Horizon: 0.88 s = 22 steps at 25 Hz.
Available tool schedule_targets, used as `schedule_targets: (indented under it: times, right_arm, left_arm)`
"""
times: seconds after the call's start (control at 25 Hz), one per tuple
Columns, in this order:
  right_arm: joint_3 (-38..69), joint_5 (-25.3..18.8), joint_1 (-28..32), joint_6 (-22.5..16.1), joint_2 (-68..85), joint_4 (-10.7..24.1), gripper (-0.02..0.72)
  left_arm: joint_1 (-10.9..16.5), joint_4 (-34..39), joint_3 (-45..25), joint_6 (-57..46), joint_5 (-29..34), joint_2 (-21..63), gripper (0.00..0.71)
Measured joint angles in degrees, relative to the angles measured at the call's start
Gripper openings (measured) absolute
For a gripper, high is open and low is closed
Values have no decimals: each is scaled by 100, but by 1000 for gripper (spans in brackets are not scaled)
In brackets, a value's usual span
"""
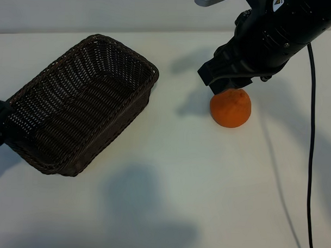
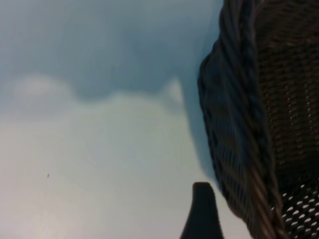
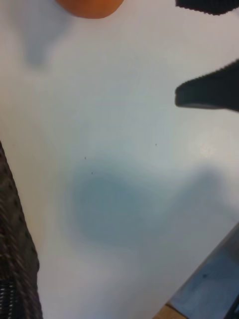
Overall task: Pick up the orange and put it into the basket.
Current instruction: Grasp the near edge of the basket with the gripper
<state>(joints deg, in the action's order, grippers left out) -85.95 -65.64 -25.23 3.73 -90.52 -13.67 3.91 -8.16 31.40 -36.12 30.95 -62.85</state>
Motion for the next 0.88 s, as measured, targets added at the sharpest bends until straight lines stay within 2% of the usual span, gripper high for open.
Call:
schedule_targets:
  times: [0.2,0.88]
  right_arm:
    - [0,0,0,16,0,0,387]
    - [0,-11,0,91,0,0,387]
  left_arm:
    - [0,10,0,-127,78,0,587]
    - [0,25,0,-458,-573,-678,587]
